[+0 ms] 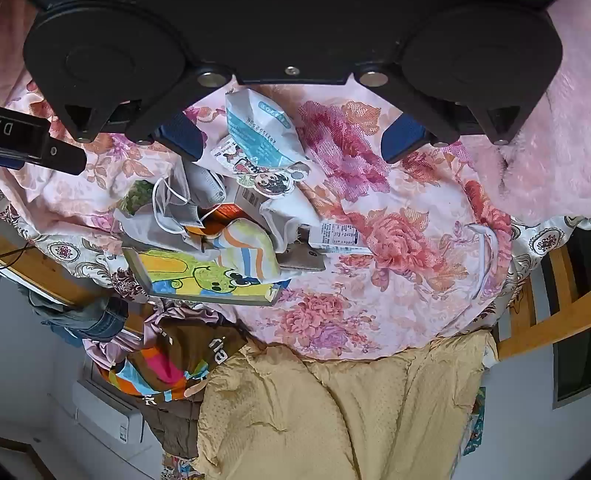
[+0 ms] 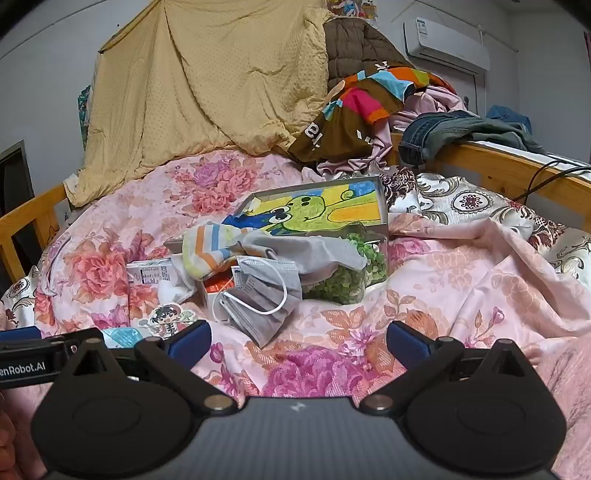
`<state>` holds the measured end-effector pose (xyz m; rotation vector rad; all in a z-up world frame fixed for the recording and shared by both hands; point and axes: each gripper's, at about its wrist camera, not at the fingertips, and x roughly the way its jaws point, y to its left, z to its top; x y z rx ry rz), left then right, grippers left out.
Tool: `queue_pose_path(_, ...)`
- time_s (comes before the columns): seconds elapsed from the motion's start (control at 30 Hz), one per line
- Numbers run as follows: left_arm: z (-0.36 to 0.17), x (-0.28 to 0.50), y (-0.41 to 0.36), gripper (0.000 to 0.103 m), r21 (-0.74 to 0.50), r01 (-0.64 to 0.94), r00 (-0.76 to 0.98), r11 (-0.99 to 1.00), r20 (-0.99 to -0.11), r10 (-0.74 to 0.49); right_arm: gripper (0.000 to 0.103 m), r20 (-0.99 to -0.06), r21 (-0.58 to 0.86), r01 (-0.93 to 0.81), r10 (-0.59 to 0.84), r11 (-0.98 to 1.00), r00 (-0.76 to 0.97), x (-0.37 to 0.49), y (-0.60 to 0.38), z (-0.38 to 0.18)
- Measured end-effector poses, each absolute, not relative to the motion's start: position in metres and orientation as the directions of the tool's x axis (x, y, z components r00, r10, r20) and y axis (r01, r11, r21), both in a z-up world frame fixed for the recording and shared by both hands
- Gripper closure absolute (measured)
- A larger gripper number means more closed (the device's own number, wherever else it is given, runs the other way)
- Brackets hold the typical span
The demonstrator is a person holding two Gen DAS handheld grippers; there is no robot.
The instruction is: Organize soft objects
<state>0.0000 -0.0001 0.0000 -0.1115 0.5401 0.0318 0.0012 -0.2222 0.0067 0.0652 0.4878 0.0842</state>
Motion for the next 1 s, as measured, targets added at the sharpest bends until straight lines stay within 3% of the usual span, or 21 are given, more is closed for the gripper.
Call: queue_pose_path(1.0, -0.0029, 0.0035, 0.004, 0.001, -0.114, -0.053, 0.853, 0.992, -0.522, -0.015, 0.0, -0.468, 0.084, -0.065, 0.097, 0.994, 0.878, 0.003, -0.2215, 0.0042)
